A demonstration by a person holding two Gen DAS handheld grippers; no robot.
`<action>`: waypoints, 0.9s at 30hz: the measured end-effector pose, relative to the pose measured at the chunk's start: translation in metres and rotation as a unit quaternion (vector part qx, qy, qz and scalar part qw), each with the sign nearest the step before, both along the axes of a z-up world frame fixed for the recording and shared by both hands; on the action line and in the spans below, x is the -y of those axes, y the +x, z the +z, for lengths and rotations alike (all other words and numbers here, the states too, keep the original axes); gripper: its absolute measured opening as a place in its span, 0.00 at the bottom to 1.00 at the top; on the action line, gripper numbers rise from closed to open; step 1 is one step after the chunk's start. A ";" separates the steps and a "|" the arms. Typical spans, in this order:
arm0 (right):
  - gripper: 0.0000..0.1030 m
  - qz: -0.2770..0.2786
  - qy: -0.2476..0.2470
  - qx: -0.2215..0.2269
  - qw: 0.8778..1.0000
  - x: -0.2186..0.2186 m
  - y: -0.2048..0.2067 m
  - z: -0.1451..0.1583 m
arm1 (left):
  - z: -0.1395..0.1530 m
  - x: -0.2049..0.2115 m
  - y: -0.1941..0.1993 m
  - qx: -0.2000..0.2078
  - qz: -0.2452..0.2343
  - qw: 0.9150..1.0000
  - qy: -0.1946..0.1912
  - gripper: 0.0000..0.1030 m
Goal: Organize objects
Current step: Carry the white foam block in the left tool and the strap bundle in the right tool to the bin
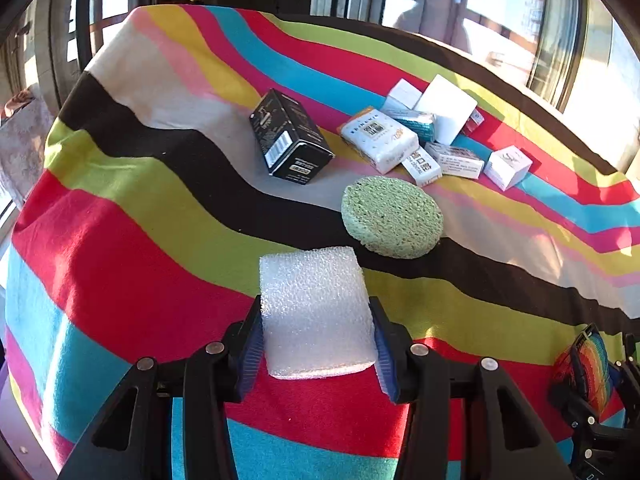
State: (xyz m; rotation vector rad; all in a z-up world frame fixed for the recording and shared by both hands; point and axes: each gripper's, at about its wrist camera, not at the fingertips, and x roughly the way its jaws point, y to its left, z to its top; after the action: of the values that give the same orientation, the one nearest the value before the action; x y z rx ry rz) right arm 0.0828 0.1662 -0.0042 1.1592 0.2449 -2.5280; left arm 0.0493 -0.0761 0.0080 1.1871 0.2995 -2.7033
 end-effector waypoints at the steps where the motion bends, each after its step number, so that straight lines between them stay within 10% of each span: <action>1: 0.62 -0.003 0.001 -0.004 1.000 -0.001 0.002 0.000 | 0.002 0.003 0.008 -0.009 0.002 1.000 0.007 0.47; 27: 0.62 0.030 -0.042 -0.008 0.999 0.026 0.040 0.018 | -0.001 0.038 0.178 -0.018 0.022 1.000 0.006 0.47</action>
State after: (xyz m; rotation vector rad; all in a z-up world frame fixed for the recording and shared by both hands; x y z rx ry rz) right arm 0.1223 0.1402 0.0134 1.0827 0.1734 -2.4717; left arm 0.2273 -0.1141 0.0073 1.1234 0.3440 -2.6918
